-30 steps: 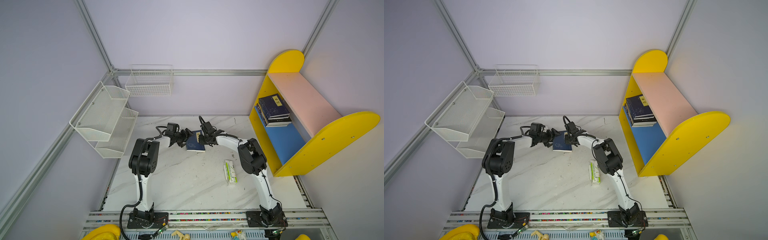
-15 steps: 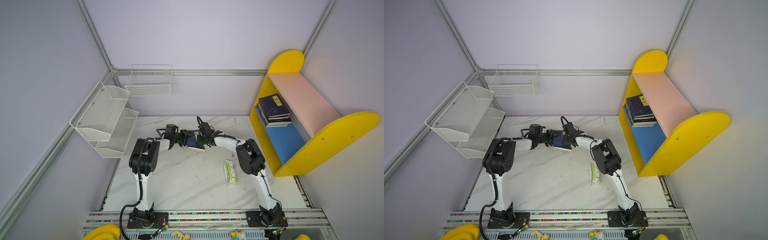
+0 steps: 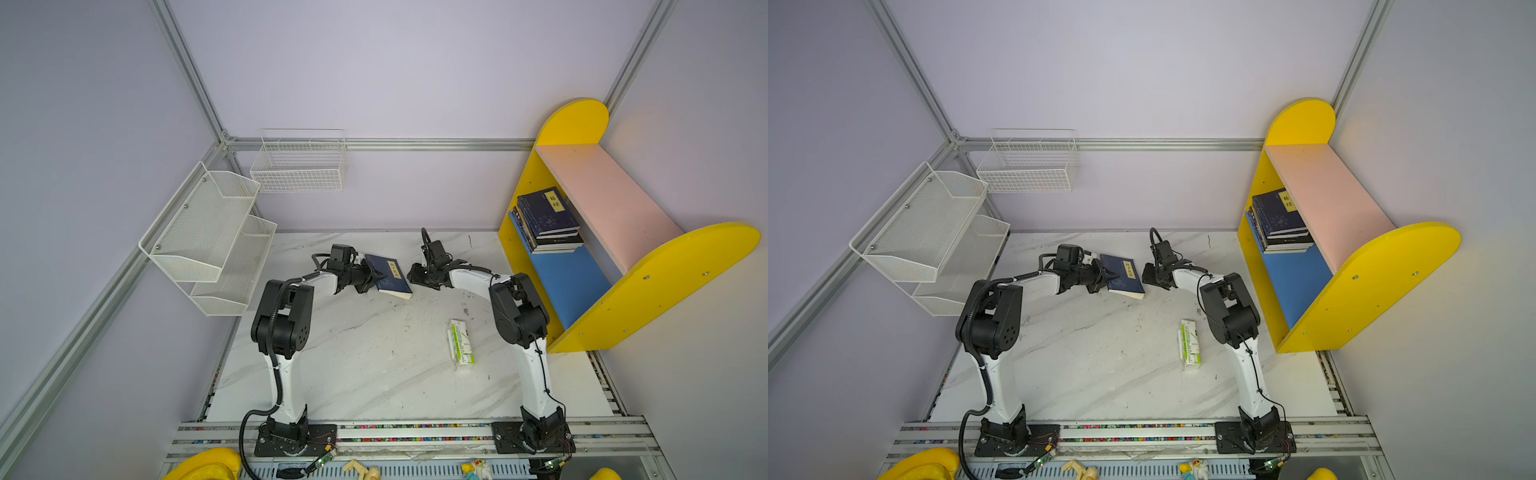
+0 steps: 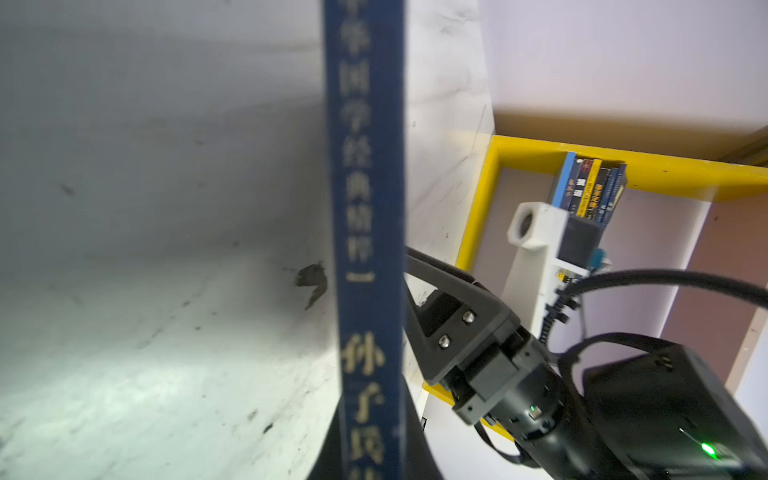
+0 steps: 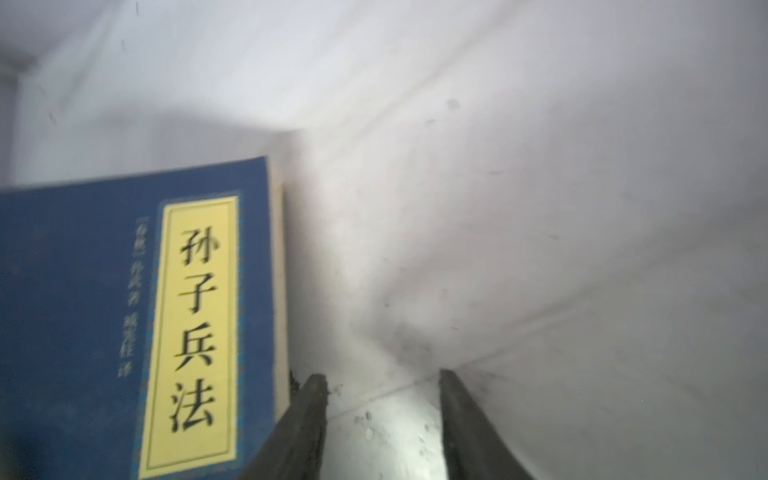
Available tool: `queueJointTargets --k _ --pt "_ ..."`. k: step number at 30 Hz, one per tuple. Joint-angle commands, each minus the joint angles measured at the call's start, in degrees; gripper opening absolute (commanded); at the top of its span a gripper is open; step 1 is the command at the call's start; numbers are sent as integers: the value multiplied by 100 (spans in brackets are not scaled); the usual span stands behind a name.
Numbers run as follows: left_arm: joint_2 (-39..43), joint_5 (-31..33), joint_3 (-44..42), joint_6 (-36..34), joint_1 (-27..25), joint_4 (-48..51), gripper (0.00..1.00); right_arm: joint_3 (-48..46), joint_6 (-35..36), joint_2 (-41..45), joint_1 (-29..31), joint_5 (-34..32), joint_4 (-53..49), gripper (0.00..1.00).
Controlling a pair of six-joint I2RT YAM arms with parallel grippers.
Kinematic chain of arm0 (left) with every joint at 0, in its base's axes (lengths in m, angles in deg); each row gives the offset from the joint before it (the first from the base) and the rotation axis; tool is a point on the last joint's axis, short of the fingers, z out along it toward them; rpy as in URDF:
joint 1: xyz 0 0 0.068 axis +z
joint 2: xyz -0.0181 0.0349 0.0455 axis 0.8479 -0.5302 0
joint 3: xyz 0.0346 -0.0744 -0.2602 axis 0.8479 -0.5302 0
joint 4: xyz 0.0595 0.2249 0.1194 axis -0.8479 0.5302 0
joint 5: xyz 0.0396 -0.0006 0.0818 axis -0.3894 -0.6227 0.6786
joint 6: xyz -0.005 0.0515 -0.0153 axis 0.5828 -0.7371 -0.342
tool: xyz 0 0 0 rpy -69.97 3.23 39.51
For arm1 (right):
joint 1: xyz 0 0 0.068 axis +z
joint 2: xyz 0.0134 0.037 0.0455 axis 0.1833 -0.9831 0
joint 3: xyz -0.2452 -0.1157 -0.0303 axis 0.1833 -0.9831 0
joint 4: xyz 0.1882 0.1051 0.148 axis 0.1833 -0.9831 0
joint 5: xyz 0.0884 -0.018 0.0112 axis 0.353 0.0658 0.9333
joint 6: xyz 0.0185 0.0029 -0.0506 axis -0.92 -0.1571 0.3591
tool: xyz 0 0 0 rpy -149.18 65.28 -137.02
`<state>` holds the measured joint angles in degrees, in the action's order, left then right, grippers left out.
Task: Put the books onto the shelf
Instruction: 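Raise the upright book with both grippers toward the shelf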
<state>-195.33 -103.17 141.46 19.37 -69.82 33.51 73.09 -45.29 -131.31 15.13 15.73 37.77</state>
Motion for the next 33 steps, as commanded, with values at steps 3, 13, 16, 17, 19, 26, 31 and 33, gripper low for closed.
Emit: queueJointTargets --k 3,13,16,17,19,26,31,33 --pt "392 77 1832 160 -85 -187 0 -968 -1797 1475 -417 1227 2194 60" --pt "27 1964 3342 1034 -539 -1620 0 -2336 -3714 2781 -334 1355 4636 68" --pt "-147 2189 3538 1289 -680 -1780 0 -2375 -3759 2848 -276 1174 5095 68" --pt "-167 2235 3532 1384 -719 -1892 0 -2324 -3729 2818 -275 1143 5137 68" --pt "-174 2366 3457 1503 -824 -2165 0 -2080 -3702 2676 -268 1161 5114 65" --pt "-77 2669 3160 1616 -1048 -2420 0 -1286 -3727 2148 -154 1260 5210 61" --pt "55 2844 2895 1589 -1093 -2670 0 -814 -3788 1797 -70 1335 4979 55" --pt "78 2879 2845 1584 -1102 -2730 0 -693 -3797 1724 -50 1342 4879 52"
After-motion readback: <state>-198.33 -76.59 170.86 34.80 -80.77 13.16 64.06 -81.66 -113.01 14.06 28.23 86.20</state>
